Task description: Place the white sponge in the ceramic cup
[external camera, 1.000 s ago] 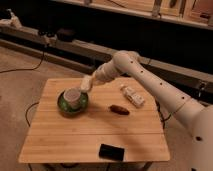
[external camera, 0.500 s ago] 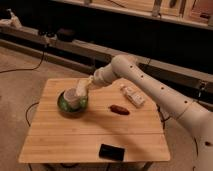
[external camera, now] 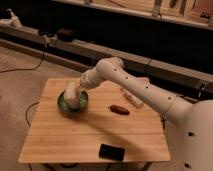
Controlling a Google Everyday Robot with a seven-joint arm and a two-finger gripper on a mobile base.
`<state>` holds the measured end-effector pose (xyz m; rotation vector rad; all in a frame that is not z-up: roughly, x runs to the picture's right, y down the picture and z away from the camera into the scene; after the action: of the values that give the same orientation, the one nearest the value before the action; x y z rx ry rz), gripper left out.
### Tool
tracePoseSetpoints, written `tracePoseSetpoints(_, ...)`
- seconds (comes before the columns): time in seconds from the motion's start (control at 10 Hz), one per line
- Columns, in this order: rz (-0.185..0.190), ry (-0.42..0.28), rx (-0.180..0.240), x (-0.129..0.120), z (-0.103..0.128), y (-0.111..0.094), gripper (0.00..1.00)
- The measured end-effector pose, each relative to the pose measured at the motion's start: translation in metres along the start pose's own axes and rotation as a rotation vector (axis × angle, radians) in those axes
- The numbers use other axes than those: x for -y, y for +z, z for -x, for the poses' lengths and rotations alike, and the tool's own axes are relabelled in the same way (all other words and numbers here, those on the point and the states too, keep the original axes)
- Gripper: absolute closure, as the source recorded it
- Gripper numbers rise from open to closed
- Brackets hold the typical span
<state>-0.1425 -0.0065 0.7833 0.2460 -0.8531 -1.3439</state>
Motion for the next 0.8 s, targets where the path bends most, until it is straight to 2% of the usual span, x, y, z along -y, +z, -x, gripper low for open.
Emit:
tracePoseSetpoints(0.4,0.038,0.000,0.011,0.000,0.000,0.022,0.53)
tracePoseSetpoints(0.7,0.049,0.016,0.005,-0.003,-0.002,0.022,0.24)
tracePoseSetpoints(0.8,0.055,0.024,-0.003,-0.007,-0.004,0.020,0.20)
